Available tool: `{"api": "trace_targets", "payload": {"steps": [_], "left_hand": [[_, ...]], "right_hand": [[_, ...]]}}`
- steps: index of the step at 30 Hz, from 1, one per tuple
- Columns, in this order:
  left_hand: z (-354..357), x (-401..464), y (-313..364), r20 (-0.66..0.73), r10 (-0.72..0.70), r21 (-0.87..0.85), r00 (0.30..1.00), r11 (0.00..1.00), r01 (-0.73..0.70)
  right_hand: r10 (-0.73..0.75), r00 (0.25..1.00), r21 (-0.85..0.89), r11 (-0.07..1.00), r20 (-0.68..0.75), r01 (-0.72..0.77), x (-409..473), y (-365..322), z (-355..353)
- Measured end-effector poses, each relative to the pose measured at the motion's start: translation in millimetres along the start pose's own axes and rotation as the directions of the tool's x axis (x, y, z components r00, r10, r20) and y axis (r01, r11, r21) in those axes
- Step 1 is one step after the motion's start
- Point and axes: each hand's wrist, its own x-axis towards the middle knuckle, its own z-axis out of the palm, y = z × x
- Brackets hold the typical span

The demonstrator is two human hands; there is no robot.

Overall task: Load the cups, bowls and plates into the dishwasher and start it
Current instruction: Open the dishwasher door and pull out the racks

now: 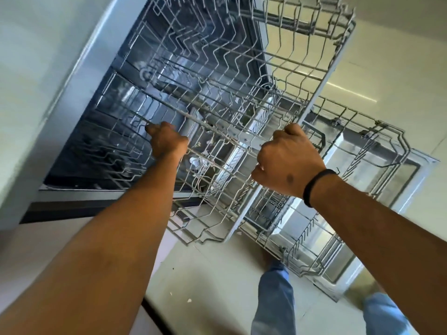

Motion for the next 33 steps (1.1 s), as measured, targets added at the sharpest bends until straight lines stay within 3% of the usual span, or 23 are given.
{"api": "trace_targets", "payload": {"steps": [3,10,19,33], "left_hand": [[-4,2,-3,0.014,0.044,0.011,0.999,0.999,-0.044],[3,-13,6,-0.058,-0.005,-0.031,0.998,1.0,0.004],[12,-22,9,-0.039,-0.022,-0.116,0.999,0.993,0.018],[26,-68,21,-0.021,-0.009,-0.049,1.0,0.999,0.008]], "right_hand": [[-0.008,1.0,-0.013,1.0,-0.002,0.008,0,0,-1],[-0.003,1.0,0.004,1.0,-0.004,0.004,-6,5,-3],[0.0,1.0,-0.004,1.0,0.004,0.0,-19,12,-3],[0.004,0.996,0.021,1.0,0.091,-0.006,-60,33,-8]]}}
